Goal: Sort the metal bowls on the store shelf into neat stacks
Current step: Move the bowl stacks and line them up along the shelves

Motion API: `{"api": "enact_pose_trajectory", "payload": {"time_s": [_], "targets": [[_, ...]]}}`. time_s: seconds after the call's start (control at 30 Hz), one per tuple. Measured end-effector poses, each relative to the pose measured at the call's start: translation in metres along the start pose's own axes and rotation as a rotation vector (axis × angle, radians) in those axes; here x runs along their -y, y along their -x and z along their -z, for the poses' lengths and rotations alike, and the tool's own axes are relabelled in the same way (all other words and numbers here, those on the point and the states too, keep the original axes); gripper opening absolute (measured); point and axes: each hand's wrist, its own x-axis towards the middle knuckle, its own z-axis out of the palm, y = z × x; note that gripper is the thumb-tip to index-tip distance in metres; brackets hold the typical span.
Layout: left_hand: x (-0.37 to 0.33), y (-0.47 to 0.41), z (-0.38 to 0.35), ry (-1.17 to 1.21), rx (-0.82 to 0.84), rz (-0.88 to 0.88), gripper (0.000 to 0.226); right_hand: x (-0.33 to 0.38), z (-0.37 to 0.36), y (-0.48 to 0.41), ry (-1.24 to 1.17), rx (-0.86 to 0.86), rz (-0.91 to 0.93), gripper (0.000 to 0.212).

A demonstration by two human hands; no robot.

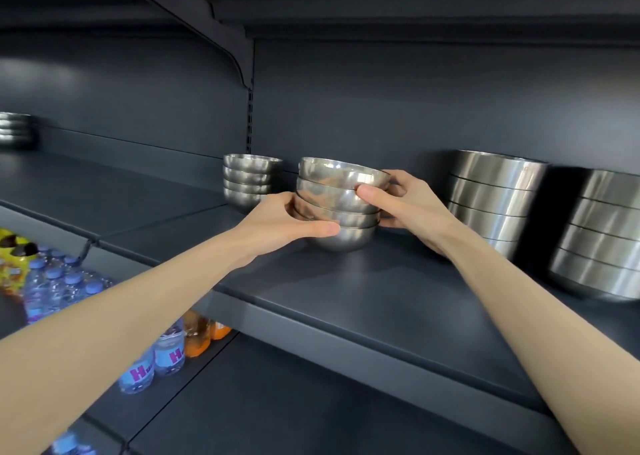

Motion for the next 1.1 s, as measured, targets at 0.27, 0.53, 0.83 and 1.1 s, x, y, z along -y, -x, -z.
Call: {"api": "enact_pose_trajectory", "payload": {"time_s": [0.27, 0.53, 0.83, 1.1], "targets": [[-0.035, 0.069, 0.04, -0.097, -0.185, 0.019, 0.037, 0.053, -0.031, 0.013, -0.02, 0.118, 0.139, 0.04], [-0.04, 0.171, 0.101, -0.135, -0.432, 0.081, 0.069, 0.093, -0.118, 0.03, -0.148, 0.368, 0.26, 0.048], [-0.035, 0.268, 0.174, -0.209, -0.677, 0.155, 0.051, 0.143, -0.235, 0.044, -0.249, 0.641, 0.352, 0.045], [-0.014, 0.32, 0.256, -0.283, -0.824, 0.188, 0.044, 0.185, -0.339, 0.046, -0.306, 0.755, 0.419, 0.034]]}}
